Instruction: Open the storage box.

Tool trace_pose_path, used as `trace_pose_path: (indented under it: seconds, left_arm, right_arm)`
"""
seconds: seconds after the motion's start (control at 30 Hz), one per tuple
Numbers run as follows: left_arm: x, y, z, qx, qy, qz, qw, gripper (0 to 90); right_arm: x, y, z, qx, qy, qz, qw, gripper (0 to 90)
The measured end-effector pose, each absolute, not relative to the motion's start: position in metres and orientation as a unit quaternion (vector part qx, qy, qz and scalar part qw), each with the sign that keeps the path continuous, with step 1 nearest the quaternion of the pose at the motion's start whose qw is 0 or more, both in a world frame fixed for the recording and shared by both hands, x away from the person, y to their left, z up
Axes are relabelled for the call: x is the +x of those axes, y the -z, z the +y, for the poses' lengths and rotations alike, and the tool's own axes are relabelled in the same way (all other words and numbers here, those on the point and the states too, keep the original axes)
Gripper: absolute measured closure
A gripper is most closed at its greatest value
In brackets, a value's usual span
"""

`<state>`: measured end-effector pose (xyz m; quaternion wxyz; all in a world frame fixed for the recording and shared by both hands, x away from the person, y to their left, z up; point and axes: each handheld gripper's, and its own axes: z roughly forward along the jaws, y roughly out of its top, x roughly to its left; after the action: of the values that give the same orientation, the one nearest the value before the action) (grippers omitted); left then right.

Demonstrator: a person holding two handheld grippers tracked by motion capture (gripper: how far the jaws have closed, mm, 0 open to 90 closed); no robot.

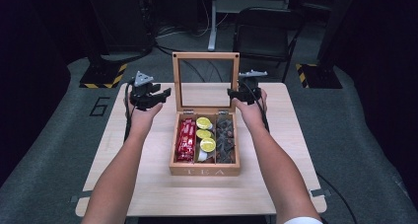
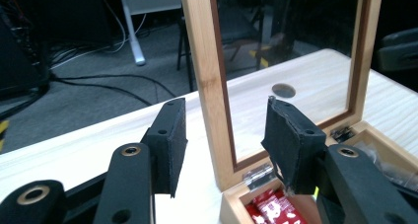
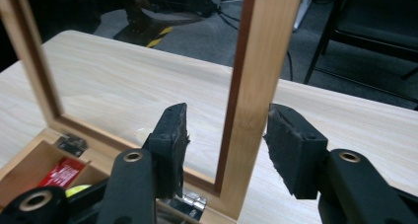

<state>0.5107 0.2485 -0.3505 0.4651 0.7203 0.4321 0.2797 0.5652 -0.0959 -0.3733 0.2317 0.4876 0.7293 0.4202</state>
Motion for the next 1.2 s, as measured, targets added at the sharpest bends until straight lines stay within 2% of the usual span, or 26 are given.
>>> trace_pose_path:
  seconds: [0.27,0.33,0.73,1.2]
  left_arm:
    - [0.506,0.349,0.247,0.721,-0.263,0.435,0.471,48.1]
    - [0.505,0.351,0.244,0.726,-0.246,0.431,0.477,47.9]
    - [0.493,0.348,0.232,0.745,-0.226,0.401,0.483,46.9]
    - [0.481,0.352,0.242,0.749,-0.208,0.402,0.484,45.8]
  right_arm:
    - [0.544,0.366,-0.098,0.459,-0.435,0.74,0.227,46.4]
    - [0.538,0.365,-0.098,0.447,-0.437,0.748,0.225,46.0]
    - [0.503,0.356,-0.082,0.4,-0.463,0.764,0.206,45.7]
    - [0.49,0.354,-0.093,0.389,-0.465,0.768,0.206,45.3]
